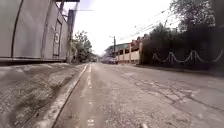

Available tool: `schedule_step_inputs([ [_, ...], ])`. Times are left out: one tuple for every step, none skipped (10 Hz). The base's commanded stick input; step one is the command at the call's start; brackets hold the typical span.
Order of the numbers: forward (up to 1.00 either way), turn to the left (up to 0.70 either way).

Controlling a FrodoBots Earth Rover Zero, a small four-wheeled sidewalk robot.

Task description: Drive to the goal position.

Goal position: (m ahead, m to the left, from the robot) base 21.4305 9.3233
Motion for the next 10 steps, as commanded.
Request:
schedule_step_inputs([
  [0.06,0.0],
  [0.06,0.0],
  [0.06,0.0],
  [0.06,0.0],
  [0.06,0.0],
  [0.06,0.0],
  [0.06,0.0],
  [0.06,0.0],
  [0.06,0.0],
  [0.06,0.0],
])
